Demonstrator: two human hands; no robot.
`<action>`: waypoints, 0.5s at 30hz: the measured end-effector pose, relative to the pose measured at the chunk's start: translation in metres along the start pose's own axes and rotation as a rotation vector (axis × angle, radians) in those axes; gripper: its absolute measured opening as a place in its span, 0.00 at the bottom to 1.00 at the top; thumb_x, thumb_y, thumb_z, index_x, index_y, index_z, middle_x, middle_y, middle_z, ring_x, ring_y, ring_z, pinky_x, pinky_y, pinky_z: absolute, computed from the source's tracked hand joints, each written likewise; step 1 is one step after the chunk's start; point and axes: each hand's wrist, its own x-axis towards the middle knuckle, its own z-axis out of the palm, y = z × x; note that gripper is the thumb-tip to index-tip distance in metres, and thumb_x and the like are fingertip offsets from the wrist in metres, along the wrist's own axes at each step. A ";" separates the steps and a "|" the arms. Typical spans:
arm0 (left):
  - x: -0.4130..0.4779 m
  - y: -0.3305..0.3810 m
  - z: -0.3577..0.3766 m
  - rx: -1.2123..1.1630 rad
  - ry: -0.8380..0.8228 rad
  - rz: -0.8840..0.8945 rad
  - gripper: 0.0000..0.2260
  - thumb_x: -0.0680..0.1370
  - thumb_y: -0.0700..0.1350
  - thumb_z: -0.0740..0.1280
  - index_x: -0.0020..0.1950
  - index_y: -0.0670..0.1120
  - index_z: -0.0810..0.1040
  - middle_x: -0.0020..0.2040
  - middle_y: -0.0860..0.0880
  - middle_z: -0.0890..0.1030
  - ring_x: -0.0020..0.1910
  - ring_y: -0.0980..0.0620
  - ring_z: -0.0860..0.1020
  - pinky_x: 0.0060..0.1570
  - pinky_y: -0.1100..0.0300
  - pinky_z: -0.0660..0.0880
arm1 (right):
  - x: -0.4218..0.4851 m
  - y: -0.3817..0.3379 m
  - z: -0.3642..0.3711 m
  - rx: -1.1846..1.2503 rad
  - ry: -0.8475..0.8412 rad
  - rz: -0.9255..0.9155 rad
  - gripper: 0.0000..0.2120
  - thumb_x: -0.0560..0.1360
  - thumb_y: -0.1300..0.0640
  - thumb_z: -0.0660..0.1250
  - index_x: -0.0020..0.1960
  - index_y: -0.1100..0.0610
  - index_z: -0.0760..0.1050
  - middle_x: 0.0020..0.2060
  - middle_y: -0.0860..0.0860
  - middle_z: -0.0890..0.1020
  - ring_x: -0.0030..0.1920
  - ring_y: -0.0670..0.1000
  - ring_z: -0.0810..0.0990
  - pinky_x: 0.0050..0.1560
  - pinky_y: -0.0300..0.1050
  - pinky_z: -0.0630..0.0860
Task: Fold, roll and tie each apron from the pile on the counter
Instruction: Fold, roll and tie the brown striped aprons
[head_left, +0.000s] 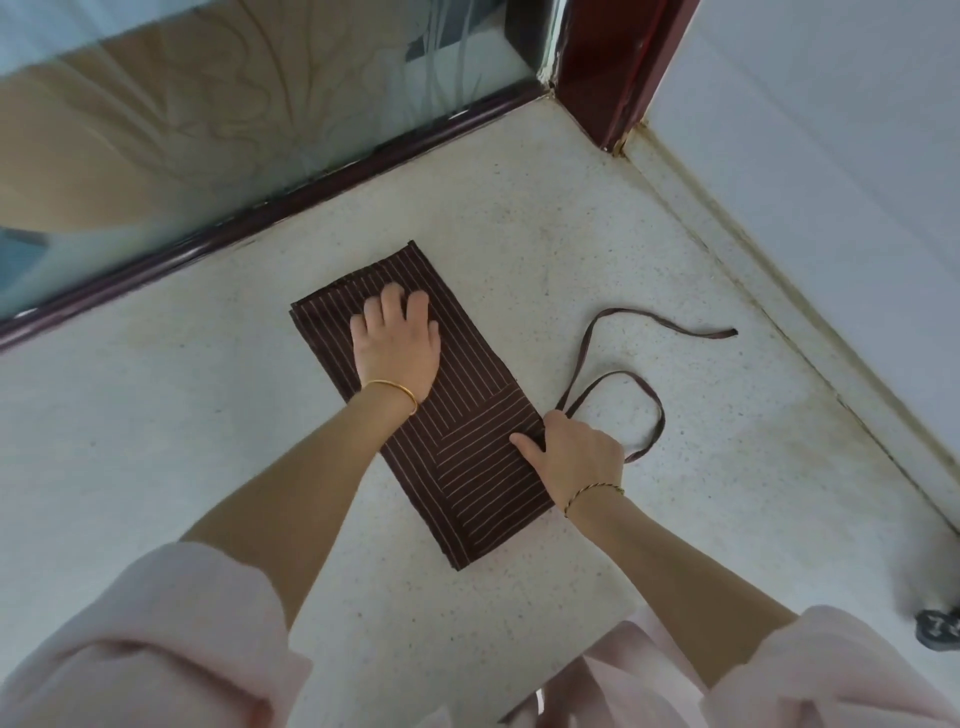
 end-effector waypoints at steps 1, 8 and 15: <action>-0.011 -0.002 0.007 -0.030 -0.053 -0.044 0.19 0.81 0.51 0.54 0.70 0.46 0.64 0.70 0.41 0.64 0.66 0.40 0.65 0.64 0.44 0.63 | -0.002 -0.001 0.002 0.021 0.005 -0.009 0.20 0.77 0.35 0.51 0.47 0.53 0.65 0.33 0.46 0.75 0.32 0.48 0.76 0.36 0.42 0.76; -0.048 0.007 -0.001 -0.275 0.122 -0.094 0.14 0.79 0.45 0.61 0.64 0.43 0.73 0.68 0.42 0.70 0.67 0.40 0.67 0.65 0.44 0.64 | -0.015 0.018 -0.006 0.256 0.434 -0.182 0.02 0.76 0.60 0.64 0.49 0.58 0.73 0.42 0.52 0.77 0.41 0.52 0.74 0.42 0.48 0.77; -0.153 0.074 0.013 -0.282 0.067 -0.200 0.12 0.74 0.47 0.62 0.54 0.43 0.78 0.59 0.41 0.77 0.57 0.39 0.75 0.57 0.45 0.72 | -0.002 0.006 0.006 0.129 0.074 -0.558 0.18 0.78 0.62 0.60 0.68 0.61 0.68 0.66 0.55 0.68 0.56 0.56 0.75 0.56 0.50 0.76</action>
